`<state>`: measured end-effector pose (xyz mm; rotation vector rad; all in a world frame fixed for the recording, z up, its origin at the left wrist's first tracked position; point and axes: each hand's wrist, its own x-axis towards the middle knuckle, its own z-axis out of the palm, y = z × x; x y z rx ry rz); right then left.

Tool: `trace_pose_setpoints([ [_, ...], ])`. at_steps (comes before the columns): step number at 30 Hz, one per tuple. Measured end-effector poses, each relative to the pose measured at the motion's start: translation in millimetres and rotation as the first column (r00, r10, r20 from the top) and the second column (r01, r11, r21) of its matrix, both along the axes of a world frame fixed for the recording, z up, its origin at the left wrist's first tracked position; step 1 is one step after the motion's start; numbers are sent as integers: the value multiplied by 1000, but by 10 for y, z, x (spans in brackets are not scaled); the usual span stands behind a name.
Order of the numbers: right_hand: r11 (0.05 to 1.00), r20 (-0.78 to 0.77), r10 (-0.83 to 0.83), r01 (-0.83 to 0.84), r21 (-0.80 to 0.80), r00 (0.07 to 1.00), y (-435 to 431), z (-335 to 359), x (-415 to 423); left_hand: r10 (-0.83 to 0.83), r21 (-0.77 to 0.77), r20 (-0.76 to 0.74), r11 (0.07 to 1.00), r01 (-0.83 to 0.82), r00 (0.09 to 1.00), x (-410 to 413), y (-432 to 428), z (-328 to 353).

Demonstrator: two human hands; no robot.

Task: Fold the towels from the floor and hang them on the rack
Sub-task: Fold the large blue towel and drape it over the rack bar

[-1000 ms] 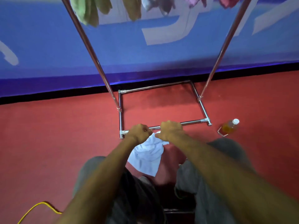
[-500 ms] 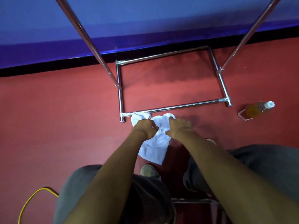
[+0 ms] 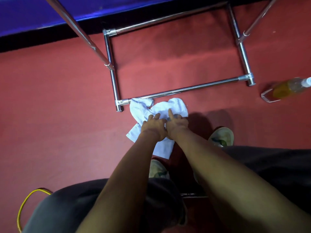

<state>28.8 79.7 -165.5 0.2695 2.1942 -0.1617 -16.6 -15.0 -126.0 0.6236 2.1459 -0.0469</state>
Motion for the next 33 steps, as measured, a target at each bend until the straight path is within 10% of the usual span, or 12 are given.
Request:
trace_pose_setpoints([
  [7, 997, 92, 44, -50, 59, 995, 80, -181, 30, -1, -79, 13, 997, 2, 1000, 22, -32, -47],
  [20, 967, -379, -235, 177, -184, 895, 3, -80, -77, 78, -53, -86, 995, -83, 993, -11, -19, 3],
  [27, 945, -431, -318, 243, -221, 845, 59, 530, -276, 373, 254, -179, 912, -323, 911, -107, -20, 241],
  [33, 958, -345, -259, 195, -212, 902, 374, 1475, -375, 104, 187, -343, 982, -40, 934, -242, 52, 997],
])
